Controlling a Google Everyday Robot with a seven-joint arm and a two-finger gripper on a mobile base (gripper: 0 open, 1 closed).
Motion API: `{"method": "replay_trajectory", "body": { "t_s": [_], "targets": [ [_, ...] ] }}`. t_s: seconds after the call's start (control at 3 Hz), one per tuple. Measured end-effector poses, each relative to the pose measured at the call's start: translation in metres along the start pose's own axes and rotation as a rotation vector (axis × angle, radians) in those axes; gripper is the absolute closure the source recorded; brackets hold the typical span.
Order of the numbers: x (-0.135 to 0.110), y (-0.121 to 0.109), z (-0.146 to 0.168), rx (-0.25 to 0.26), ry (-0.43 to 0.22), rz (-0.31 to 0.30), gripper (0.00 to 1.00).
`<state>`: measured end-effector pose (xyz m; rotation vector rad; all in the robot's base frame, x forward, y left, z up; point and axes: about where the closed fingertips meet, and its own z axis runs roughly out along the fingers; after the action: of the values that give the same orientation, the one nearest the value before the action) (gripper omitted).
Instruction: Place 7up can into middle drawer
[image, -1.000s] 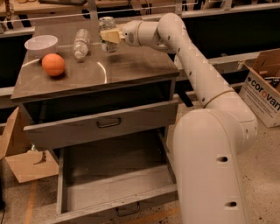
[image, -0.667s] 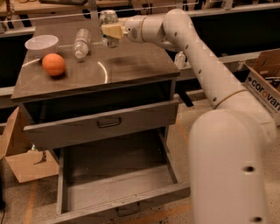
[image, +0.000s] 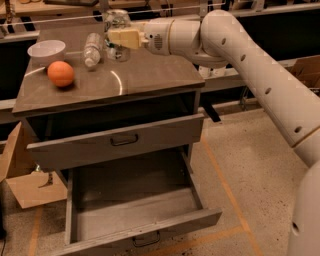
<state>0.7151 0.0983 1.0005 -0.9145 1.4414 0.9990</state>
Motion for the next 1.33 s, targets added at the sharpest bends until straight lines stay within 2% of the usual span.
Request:
{"method": "replay_trajectory", "body": {
  "t_s": [0.33, 0.67, 1.0, 1.33],
  "targets": [
    [0.02, 0.05, -0.004, -0.078, 0.033, 0.064, 1.0],
    [0.026, 0.091, -0.009, -0.124, 0.058, 0.093, 1.0],
    [0.026, 0.091, -0.009, -0.124, 0.058, 0.093, 1.0],
    [0.028, 0.117, -0.013, -0.159, 0.055, 0.124, 1.0]
  ]
}}
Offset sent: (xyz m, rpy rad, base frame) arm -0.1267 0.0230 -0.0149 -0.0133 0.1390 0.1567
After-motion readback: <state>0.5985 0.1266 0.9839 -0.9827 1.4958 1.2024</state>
